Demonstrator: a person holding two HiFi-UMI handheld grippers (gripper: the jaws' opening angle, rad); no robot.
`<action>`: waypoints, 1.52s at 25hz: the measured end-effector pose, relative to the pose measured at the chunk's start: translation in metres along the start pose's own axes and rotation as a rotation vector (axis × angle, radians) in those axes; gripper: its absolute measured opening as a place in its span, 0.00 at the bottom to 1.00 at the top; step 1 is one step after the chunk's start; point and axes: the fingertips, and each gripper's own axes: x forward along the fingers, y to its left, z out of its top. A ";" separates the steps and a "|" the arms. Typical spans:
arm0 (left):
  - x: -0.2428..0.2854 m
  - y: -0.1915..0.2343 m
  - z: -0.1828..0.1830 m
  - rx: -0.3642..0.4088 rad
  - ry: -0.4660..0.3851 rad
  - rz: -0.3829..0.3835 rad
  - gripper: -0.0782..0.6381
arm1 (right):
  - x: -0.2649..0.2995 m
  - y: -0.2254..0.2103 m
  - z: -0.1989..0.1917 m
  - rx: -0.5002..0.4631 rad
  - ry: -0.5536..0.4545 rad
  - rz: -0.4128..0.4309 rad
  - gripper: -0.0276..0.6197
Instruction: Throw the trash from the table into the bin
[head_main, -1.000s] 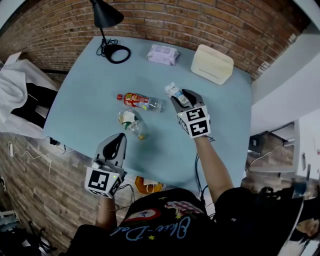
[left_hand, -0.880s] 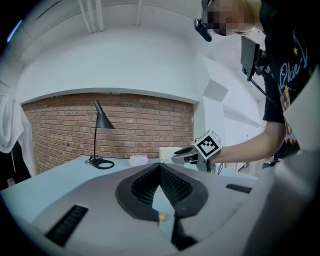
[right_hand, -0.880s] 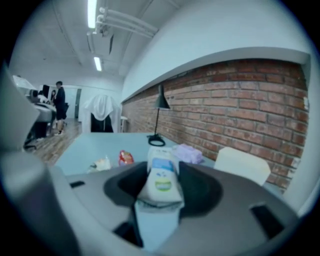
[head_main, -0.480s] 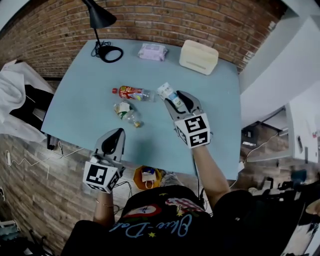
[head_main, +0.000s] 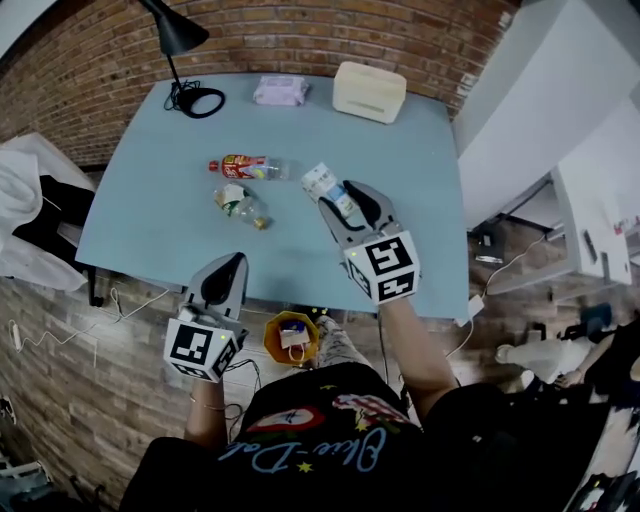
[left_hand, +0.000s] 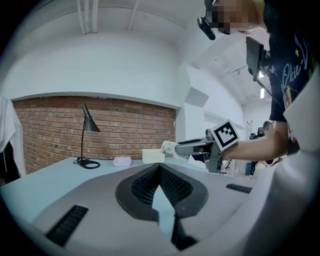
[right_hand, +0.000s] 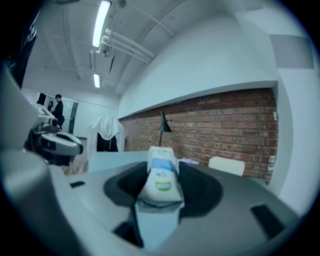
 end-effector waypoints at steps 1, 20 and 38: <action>-0.001 -0.004 0.000 0.001 0.000 -0.007 0.12 | -0.007 0.002 0.002 0.005 -0.008 -0.002 0.36; -0.022 -0.103 0.017 0.034 -0.020 -0.035 0.12 | -0.127 0.013 0.032 0.082 -0.148 0.065 0.36; -0.110 -0.206 0.006 0.059 0.004 0.100 0.12 | -0.254 0.043 0.019 0.150 -0.219 0.173 0.36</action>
